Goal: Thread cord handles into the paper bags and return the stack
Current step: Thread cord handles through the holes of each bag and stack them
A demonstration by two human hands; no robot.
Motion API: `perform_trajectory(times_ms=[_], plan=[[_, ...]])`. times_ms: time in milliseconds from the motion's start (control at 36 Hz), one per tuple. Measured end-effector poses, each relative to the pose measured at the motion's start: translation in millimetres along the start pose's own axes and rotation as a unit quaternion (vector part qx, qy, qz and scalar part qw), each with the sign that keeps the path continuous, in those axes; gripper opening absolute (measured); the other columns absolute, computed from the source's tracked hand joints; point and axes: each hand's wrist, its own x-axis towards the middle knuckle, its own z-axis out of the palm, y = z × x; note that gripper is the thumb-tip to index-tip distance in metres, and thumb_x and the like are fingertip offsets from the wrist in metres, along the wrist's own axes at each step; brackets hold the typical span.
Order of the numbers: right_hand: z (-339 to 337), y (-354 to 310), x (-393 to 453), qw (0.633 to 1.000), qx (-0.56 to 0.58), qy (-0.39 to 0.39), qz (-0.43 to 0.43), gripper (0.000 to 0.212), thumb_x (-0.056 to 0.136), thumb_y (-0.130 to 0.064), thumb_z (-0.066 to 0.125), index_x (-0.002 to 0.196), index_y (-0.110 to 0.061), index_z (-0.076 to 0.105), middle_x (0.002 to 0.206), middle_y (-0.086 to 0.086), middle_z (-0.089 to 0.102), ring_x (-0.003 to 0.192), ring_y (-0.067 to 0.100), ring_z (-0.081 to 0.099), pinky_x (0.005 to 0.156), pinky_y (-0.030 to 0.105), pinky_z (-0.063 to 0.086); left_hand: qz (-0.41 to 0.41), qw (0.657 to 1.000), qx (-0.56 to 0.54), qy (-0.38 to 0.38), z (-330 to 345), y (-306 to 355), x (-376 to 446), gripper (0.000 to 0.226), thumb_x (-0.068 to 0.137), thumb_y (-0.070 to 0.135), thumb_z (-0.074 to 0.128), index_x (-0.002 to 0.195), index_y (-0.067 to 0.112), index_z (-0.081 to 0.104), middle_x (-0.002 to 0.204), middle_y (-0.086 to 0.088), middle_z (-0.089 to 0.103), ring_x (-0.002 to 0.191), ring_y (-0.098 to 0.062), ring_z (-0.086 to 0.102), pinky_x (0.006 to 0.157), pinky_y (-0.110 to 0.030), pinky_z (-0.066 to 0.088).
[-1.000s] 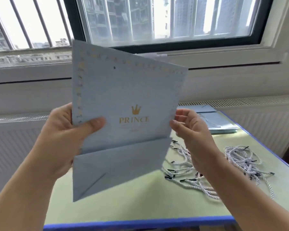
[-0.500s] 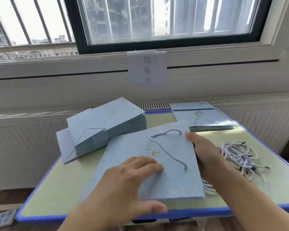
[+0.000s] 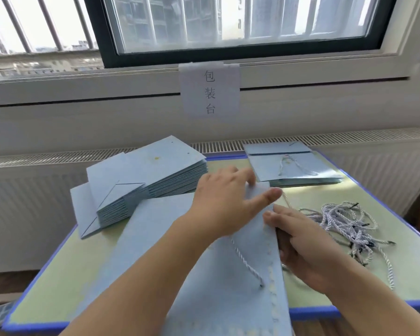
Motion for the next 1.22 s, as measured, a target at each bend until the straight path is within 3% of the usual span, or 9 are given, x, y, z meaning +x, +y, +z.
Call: perform_trajectory(times_ms=[83, 250, 361, 472, 611, 722, 972, 1111, 1222], plan=[[-5, -2, -2, 1.0, -0.006, 0.002, 0.005, 0.023, 0.098, -0.012, 0.04, 0.092, -0.002, 0.06, 0.058, 0.004, 0.06, 0.04, 0.009, 0.048, 0.037, 0.018, 0.033, 0.013, 1.0, 0.026, 0.003, 4, 9, 4, 0.088, 0.066, 0.09, 0.012, 0.115, 0.028, 0.051, 0.107, 0.004, 0.052, 0.104, -0.018, 0.047, 0.093, -0.037, 0.035], [-13, -9, -3, 0.995, -0.053, -0.084, 0.03, 0.036, 0.085, -0.034, 0.056, 0.1, -0.004, 0.067, 0.082, 0.015, 0.07, 0.056, 0.017, 0.059, 0.044, 0.02, 0.046, -0.026, 0.998, -0.055, 0.022, 22, -2, 8, 0.037, 0.094, 0.049, 0.045, 0.073, 0.02, 0.037, 0.073, 0.005, 0.044, 0.084, -0.024, 0.047, 0.065, -0.034, 0.029], [-32, -15, 14, 0.976, -0.206, 0.051, -0.045, 0.033, 0.089, -0.036, 0.049, 0.097, -0.009, 0.065, 0.078, 0.011, 0.07, 0.051, 0.017, 0.056, 0.043, 0.019, 0.04, -0.031, 0.994, -0.107, -0.001, 31, -32, -1, 0.04, 0.084, 0.057, 0.042, 0.078, 0.017, 0.044, 0.071, 0.004, 0.047, 0.078, -0.021, 0.048, 0.066, -0.036, 0.035], [-41, -20, 30, 0.92, -0.367, 0.093, -0.1, 0.016, 0.092, -0.007, 0.057, 0.081, -0.012, 0.066, 0.064, 0.001, 0.064, 0.051, 0.011, 0.051, 0.051, 0.019, 0.043, -0.026, 0.977, -0.207, -0.033, 40, -59, -9, 0.035, 0.079, 0.051, 0.048, 0.071, 0.017, 0.049, 0.063, 0.006, 0.042, 0.061, -0.013, 0.04, 0.06, -0.034, 0.032], [-33, -20, 46, 0.782, -0.612, 0.069, -0.097, 0.022, 0.089, -0.023, 0.061, 0.069, -0.032, 0.059, 0.063, -0.014, 0.052, 0.06, 0.0, 0.045, 0.065, 0.028, 0.042, -0.053, 0.941, -0.329, -0.06, 46, -72, -15, 0.043, 0.078, 0.044, 0.058, 0.08, 0.001, 0.057, 0.064, 0.002, 0.04, 0.055, -0.007, 0.038, 0.056, -0.023, 0.032], [-18, -16, 55, 0.691, -0.715, 0.056, -0.089, 0.009, 0.092, -0.035, 0.057, 0.088, -0.034, 0.065, 0.078, -0.018, 0.052, 0.08, 0.006, 0.05, 0.068, 0.025, 0.04, -0.053, 0.918, -0.387, -0.067, 48, -78, -14, 0.044, 0.071, 0.055, 0.061, 0.083, 0.013, 0.065, 0.071, -0.002, 0.049, 0.064, -0.01, 0.043, 0.057, -0.017, 0.034], [-6, -10, 65, 0.624, -0.774, -0.019, -0.104, 0.025, 0.085, -0.049, 0.06, 0.101, -0.03, 0.057, 0.091, -0.015, 0.047, 0.089, 0.009, 0.041, 0.072, 0.027, 0.028, -0.052, 0.882, -0.46, -0.083, 47, -83, -16, 0.033, 0.08, 0.036, 0.062, 0.093, 0.006, 0.066, 0.065, 0.015, 0.054, 0.061, 0.0, 0.046, 0.058, -0.009, 0.034], [-9, -3, 71, 0.643, -0.756, 0.007, -0.123, 0.006, 0.09, -0.031, 0.054, 0.087, -0.029, 0.059, 0.085, -0.014, 0.054, 0.085, 0.011, 0.047, 0.069, 0.027, 0.033, -0.052, 0.888, -0.449, -0.086, 49, -85, -15, 0.039, 0.075, 0.05, 0.065, 0.089, 0.014, 0.068, 0.075, 0.004, 0.056, 0.071, -0.011, 0.046, 0.065, -0.02, 0.035], [-20, -9, 78, 0.761, -0.637, 0.05, -0.109, 0.012, 0.088, -0.031, 0.064, 0.08, -0.027, 0.072, 0.067, -0.015, 0.058, 0.066, 0.002, 0.05, 0.066, 0.027, 0.043, -0.057, 0.888, -0.449, -0.085, 48, -84, -15, 0.026, 0.08, 0.038, 0.061, 0.089, 0.014, 0.067, 0.074, 0.006, 0.055, 0.069, -0.009, 0.045, 0.061, -0.014, 0.034]])
